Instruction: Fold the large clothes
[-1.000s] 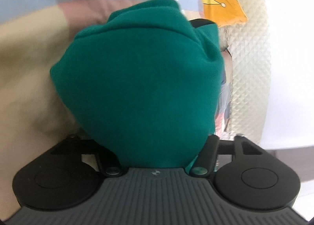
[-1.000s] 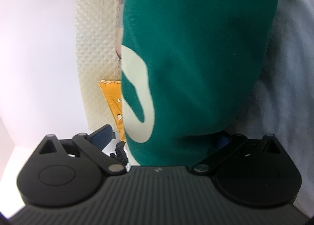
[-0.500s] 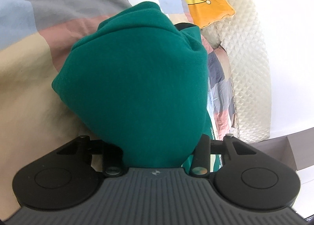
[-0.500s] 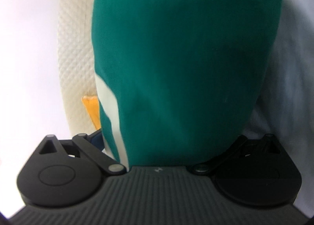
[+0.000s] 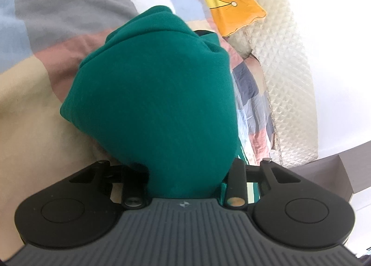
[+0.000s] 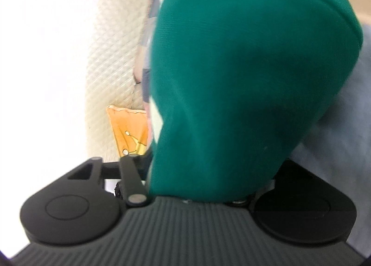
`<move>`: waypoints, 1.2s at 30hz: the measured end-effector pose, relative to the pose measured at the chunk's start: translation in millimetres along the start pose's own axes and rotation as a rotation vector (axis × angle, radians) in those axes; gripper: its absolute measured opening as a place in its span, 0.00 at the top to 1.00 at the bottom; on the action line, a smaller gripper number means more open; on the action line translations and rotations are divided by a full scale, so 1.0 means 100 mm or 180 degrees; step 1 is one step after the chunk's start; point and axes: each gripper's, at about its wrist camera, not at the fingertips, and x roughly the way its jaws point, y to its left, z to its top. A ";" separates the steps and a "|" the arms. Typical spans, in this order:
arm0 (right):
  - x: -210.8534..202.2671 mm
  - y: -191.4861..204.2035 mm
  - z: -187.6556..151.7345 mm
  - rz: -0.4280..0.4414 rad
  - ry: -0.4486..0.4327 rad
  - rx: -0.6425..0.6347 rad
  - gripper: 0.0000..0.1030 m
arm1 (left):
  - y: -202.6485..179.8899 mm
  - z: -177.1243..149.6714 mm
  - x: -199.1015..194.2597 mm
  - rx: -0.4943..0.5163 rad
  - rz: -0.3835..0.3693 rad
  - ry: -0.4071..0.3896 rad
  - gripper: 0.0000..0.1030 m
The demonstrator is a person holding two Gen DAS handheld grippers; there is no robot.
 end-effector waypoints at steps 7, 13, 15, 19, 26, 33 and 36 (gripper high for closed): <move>-0.10 0.13 -0.02 0.0192 0.0055 -0.0275 0.55 | -0.09 -0.02 -0.16 0.0205 -0.0087 -0.0108 0.63; -0.28 0.21 -0.05 0.0405 0.0099 -0.0381 0.56 | -0.13 -0.02 -0.37 0.0300 -0.0248 -0.0188 0.63; -0.36 0.23 -0.05 0.0453 0.0105 -0.0426 0.56 | -0.15 -0.03 -0.45 0.0306 -0.0296 -0.0176 0.63; -0.48 0.29 0.00 0.0545 0.0112 -0.0483 0.56 | -0.22 -0.05 -0.57 0.0305 -0.0387 -0.0112 0.63; -0.51 0.68 0.20 0.0837 0.0118 -0.0572 0.56 | -0.66 -0.07 -0.79 0.0433 -0.0681 -0.0069 0.63; -0.58 1.03 0.59 0.1034 -0.0005 -0.0672 0.56 | -1.43 -0.06 -0.64 0.0680 -0.0898 0.0034 0.63; -0.52 1.14 0.86 0.1048 -0.0084 -0.0694 0.56 | -1.77 -0.06 -0.39 0.0769 -0.0932 0.0124 0.63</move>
